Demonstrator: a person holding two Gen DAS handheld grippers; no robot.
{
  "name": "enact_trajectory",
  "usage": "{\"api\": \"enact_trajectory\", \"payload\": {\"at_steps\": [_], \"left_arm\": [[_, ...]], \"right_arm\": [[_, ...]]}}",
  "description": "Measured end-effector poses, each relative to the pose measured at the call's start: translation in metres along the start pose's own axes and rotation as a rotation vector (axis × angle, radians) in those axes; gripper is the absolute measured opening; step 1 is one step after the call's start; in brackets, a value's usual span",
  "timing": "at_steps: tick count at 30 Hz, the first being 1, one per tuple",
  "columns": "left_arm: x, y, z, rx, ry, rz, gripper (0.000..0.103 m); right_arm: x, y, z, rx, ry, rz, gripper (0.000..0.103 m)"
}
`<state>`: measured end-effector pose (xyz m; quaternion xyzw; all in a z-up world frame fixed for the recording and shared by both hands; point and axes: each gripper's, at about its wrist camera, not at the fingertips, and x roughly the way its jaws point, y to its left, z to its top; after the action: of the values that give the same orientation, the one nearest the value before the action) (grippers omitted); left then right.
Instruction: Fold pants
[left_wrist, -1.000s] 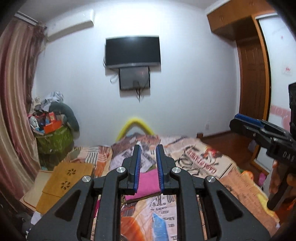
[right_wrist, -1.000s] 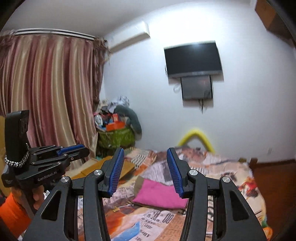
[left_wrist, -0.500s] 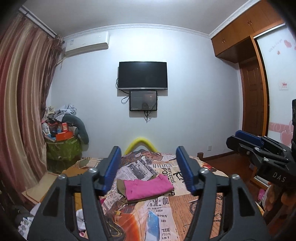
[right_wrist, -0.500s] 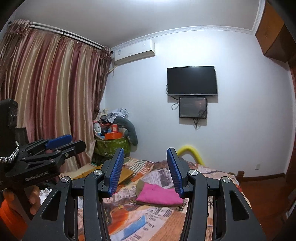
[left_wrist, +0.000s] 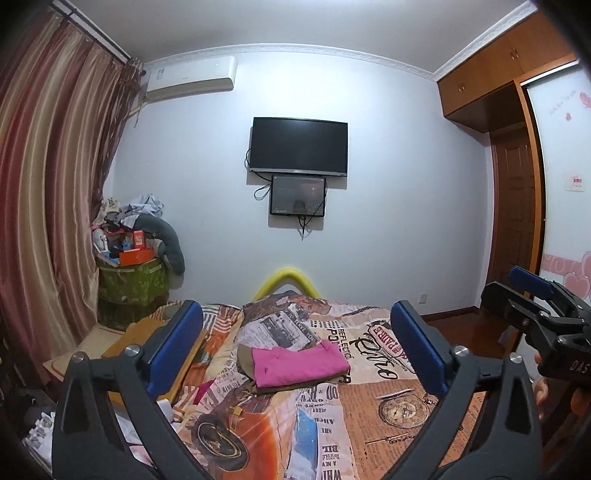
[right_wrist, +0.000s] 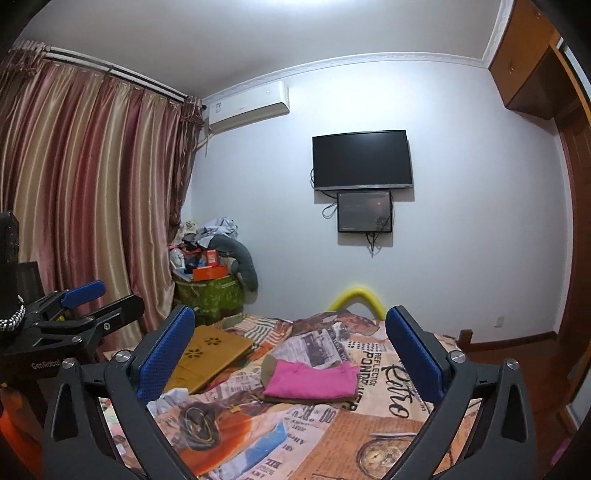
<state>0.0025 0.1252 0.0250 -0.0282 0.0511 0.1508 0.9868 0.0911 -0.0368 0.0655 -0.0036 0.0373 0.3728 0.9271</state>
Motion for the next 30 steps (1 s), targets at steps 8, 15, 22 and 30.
{"api": "enact_trajectory", "payload": {"at_steps": [8, 15, 22, 30], "left_arm": [[-0.004, -0.007, -0.005, 0.018, 0.003, -0.003, 0.103], [-0.003, -0.006, -0.007, 0.015, 0.010, -0.005, 0.103], [-0.001, -0.005, -0.006, 0.022, 0.017, -0.009, 0.103], [0.002, -0.005, -0.006, 0.033, 0.021, -0.010, 0.103]], "right_arm": [[-0.005, -0.003, -0.008, 0.017, 0.019, -0.006, 0.103], [-0.009, -0.005, -0.010, 0.030, 0.019, -0.008, 0.103], [-0.012, -0.006, -0.009, 0.038, 0.018, -0.005, 0.103], [-0.013, -0.008, -0.009, 0.041, 0.021, -0.007, 0.103]]}}
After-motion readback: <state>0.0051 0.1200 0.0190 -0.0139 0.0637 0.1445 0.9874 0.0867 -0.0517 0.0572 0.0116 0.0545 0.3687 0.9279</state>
